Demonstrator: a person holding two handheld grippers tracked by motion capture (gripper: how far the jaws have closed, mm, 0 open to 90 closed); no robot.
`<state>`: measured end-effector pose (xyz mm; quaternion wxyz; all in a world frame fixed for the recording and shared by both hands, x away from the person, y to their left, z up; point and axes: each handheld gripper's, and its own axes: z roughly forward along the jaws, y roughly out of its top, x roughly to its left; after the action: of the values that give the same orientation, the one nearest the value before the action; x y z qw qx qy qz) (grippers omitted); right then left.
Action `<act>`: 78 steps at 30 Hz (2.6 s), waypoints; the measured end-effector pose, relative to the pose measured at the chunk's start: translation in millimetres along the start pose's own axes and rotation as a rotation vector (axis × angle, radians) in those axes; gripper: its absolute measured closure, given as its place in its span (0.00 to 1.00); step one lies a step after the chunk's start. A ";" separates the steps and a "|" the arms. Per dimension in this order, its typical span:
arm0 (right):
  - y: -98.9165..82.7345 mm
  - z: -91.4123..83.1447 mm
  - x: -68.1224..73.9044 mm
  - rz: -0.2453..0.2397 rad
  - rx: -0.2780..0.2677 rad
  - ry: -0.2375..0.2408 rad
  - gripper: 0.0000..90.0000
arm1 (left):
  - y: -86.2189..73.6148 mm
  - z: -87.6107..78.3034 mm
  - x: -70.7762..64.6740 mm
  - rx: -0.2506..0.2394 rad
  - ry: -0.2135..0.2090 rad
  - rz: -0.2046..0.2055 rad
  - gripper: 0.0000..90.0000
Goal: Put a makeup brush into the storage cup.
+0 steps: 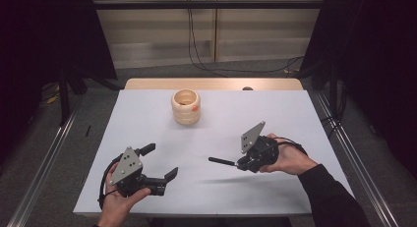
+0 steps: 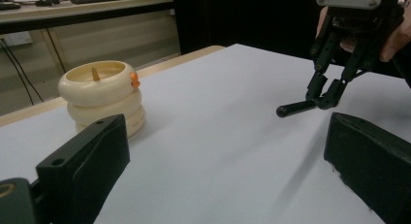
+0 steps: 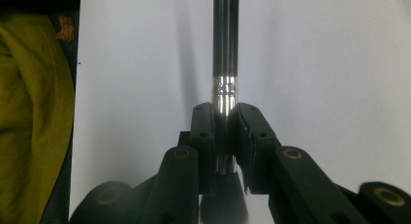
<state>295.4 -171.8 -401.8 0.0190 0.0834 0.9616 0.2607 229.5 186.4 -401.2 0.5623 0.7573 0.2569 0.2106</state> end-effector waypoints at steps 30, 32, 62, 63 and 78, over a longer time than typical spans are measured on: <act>8.6 7.8 5.1 -0.039 0.021 0.018 0.87 | 36.3 55.9 -9.4 0.221 -0.216 0.031 0.02; 8.9 7.8 5.8 -0.037 0.027 0.022 0.87 | 37.4 59.3 -10.3 0.237 -0.238 0.058 0.04; 19.7 17.4 12.2 -0.086 0.052 0.045 0.87 | 37.9 115.2 -28.1 0.603 -0.453 0.182 0.35; 19.4 18.0 12.4 -0.085 0.055 0.047 0.87 | 37.0 116.3 -28.7 0.608 -0.458 0.184 0.37; 20.9 24.2 14.7 -0.109 0.059 0.068 0.87 | 31.0 129.6 -37.8 0.667 -0.510 0.207 0.57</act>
<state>286.0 -139.4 -412.0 -0.0023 0.0227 0.9720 0.2337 283.6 59.0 -408.7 0.3081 0.9471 0.0867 -0.0226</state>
